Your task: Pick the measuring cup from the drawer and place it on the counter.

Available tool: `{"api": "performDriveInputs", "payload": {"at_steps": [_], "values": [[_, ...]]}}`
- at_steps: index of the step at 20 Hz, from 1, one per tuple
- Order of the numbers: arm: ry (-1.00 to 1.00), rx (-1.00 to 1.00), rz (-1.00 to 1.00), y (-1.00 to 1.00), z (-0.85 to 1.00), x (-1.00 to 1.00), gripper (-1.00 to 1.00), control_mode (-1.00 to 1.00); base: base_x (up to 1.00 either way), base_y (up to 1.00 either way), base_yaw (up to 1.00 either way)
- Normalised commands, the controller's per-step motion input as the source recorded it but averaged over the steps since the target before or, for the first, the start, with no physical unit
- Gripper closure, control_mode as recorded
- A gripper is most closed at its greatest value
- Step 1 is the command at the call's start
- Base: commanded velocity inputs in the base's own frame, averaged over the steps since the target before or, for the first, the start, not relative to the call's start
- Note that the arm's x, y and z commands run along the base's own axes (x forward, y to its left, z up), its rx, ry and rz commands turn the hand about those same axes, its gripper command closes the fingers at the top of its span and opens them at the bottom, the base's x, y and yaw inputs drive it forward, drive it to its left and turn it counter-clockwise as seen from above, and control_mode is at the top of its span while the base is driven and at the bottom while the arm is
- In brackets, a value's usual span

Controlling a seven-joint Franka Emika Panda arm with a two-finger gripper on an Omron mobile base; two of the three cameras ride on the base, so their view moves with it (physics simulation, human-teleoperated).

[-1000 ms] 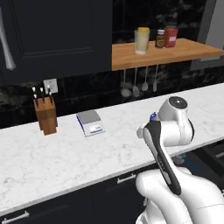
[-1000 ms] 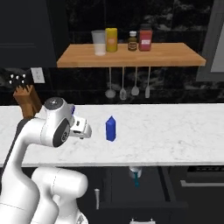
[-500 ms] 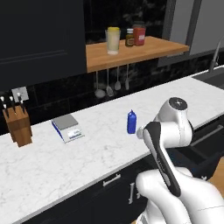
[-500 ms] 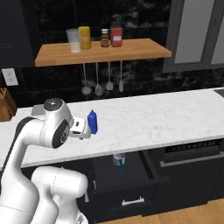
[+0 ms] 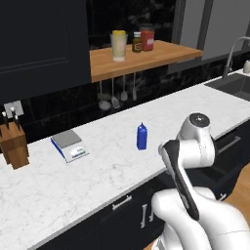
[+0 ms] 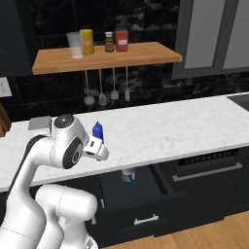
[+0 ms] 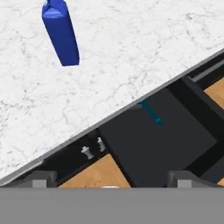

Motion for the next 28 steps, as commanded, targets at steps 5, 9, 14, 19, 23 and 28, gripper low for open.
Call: {"api": "performDriveInputs", "payload": {"at_steps": [5, 9, 14, 19, 23, 28], "values": [[0.02, 0.08, -0.03, -1.0, -0.33, 0.07, -1.0, -1.0, 0.0, 0.0, 0.0], [0.08, 0.06, 0.0, -1.0, -0.48, 0.01, -1.0, -1.0, 0.0, 0.0, 0.0], [0.11, 0.04, 0.06, -1.0, -0.69, 0.0, -1.0, -1.0, 0.0, 0.0, 0.0], [0.11, 0.0, 0.24, -0.9, -0.32, 0.29, -1.0, -1.0, 0.0, 0.0, 0.0], [0.12, 0.0, 0.22, -0.8, -0.11, 0.78, -1.0, -1.0, 0.0, 0.0, 0.0], [0.32, -0.03, 0.24, -0.34, -0.27, 0.78, -1.0, -1.0, 0.0, 0.0, 0.0]]}}
